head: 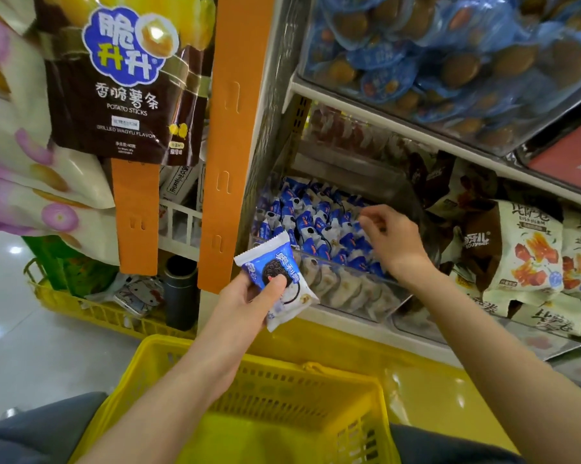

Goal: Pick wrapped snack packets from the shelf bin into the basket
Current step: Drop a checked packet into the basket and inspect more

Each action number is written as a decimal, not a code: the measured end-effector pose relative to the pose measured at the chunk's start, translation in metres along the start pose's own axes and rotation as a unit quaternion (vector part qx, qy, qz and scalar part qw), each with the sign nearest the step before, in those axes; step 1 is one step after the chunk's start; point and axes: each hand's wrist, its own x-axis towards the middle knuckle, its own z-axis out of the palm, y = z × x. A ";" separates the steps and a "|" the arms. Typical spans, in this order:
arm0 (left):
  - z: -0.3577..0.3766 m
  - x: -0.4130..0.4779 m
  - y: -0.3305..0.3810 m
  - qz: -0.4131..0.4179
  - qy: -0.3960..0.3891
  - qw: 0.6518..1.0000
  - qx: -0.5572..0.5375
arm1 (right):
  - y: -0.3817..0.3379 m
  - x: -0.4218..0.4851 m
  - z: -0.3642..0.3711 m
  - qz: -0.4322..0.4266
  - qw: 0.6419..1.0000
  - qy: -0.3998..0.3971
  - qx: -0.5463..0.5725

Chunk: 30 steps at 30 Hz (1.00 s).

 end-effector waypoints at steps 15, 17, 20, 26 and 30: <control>-0.001 0.004 0.006 -0.031 -0.008 0.999 -0.001 | 0.023 0.047 0.027 0.139 0.968 -0.142 -0.152; -0.001 0.005 0.006 -0.048 0.003 0.999 -0.027 | 0.022 0.042 0.021 0.125 0.980 -0.098 -0.120; -0.001 0.006 0.005 -0.049 0.015 0.998 -0.037 | 0.017 0.027 0.004 0.047 0.995 0.016 -0.086; 0.002 0.000 0.007 -0.004 -0.009 1.000 -0.017 | -0.023 -0.005 -0.031 -0.047 0.988 0.134 0.057; 0.004 -0.004 0.008 0.008 -0.033 0.998 -0.050 | -0.044 -0.046 -0.026 -0.071 0.989 0.018 0.125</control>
